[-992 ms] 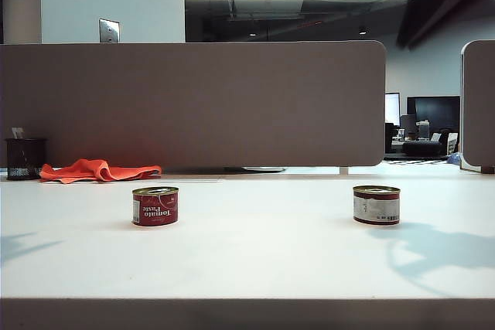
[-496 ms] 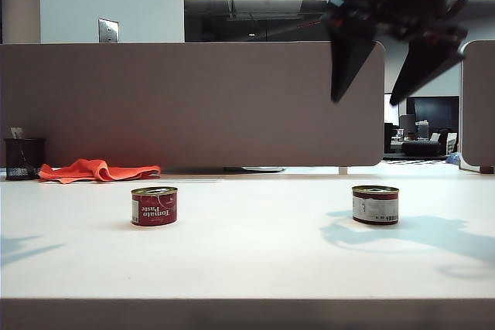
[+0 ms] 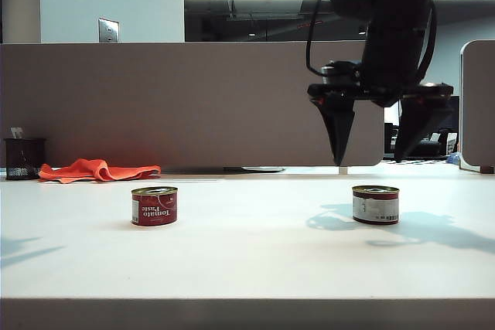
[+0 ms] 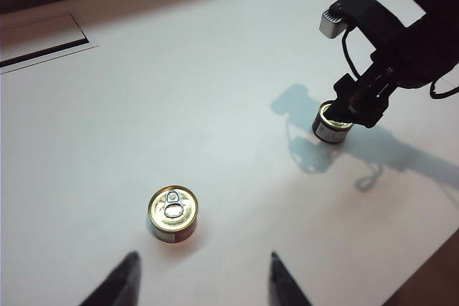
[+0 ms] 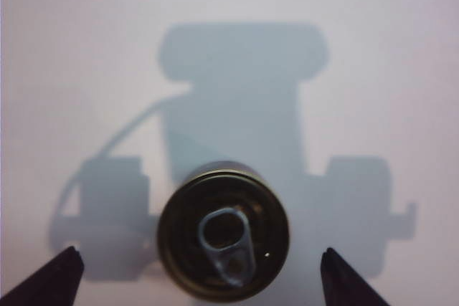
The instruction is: Stack a can of tomatoes on the right onto the can of tomatoes on the left.
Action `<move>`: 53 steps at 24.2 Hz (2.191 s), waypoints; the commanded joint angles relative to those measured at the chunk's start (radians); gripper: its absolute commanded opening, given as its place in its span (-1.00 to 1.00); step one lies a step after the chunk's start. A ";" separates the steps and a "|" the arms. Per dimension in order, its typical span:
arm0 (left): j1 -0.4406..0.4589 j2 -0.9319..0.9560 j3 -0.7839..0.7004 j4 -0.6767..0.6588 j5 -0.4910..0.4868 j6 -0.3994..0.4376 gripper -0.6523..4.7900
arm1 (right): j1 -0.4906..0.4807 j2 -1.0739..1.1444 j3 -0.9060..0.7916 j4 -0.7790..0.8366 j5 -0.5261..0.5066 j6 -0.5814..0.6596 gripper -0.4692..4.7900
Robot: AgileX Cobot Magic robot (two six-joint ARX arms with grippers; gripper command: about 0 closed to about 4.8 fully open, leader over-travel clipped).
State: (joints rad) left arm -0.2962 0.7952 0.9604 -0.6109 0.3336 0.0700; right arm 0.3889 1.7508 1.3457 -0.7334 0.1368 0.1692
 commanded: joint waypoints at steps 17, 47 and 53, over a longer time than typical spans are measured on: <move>0.001 -0.002 0.006 0.003 0.007 0.001 0.05 | -0.068 0.084 0.005 0.029 -0.139 0.048 0.92; 0.002 -0.003 0.006 0.029 -0.208 0.009 0.01 | -0.066 0.113 0.008 0.005 -0.145 0.036 0.03; 0.002 -0.003 0.006 0.034 -0.303 0.008 0.01 | -0.008 0.086 0.187 -0.004 -0.242 0.027 0.03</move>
State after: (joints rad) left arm -0.2962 0.7940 0.9604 -0.5949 0.0338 0.0753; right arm 0.3576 1.8503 1.4944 -0.7612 -0.0746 0.2081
